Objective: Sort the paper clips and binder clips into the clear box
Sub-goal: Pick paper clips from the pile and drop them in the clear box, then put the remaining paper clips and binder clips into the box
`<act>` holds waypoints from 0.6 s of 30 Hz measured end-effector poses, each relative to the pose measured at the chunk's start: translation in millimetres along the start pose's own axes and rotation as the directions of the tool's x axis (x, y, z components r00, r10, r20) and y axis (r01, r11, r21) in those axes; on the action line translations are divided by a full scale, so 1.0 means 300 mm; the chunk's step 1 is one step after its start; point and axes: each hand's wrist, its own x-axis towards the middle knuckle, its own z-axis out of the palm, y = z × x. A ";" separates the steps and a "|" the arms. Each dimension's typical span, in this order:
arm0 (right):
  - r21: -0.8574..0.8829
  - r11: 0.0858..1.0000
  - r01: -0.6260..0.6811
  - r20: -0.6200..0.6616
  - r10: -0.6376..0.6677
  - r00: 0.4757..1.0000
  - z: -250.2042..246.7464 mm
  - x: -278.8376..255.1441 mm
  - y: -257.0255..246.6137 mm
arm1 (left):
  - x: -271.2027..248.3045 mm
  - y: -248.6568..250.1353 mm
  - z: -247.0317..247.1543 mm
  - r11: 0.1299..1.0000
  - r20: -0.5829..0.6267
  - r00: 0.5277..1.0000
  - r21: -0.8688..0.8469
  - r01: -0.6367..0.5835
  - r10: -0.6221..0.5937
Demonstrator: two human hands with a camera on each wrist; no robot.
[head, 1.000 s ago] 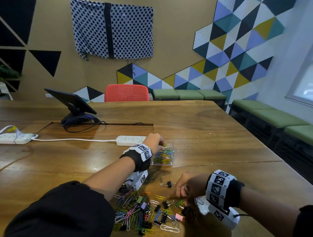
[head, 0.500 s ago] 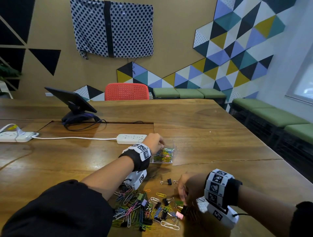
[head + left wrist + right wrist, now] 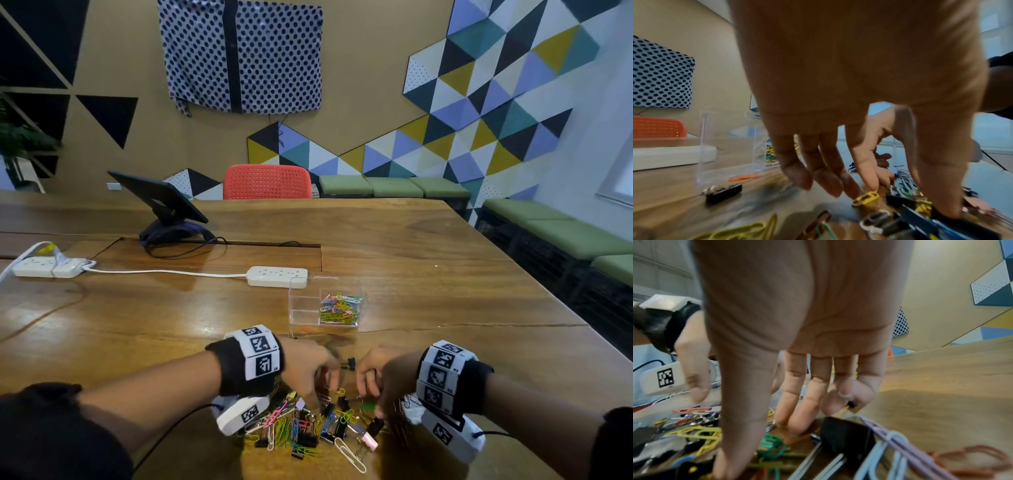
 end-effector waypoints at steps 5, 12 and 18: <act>-0.024 1.000 0.010 0.011 -0.009 1.000 -0.003 0.026 -0.014 | -0.017 -0.001 0.050 1.000 -0.102 0.994 0.001 0.025 -0.025; 0.006 0.999 0.033 0.000 -0.033 0.999 0.003 0.027 -0.006 | 0.001 0.026 0.093 0.995 -0.159 0.984 0.039 0.091 -0.084; -0.004 1.000 0.025 -0.019 -0.025 1.000 0.011 0.023 -0.005 | 0.010 0.002 0.078 0.997 -0.172 0.982 -0.035 0.074 -0.079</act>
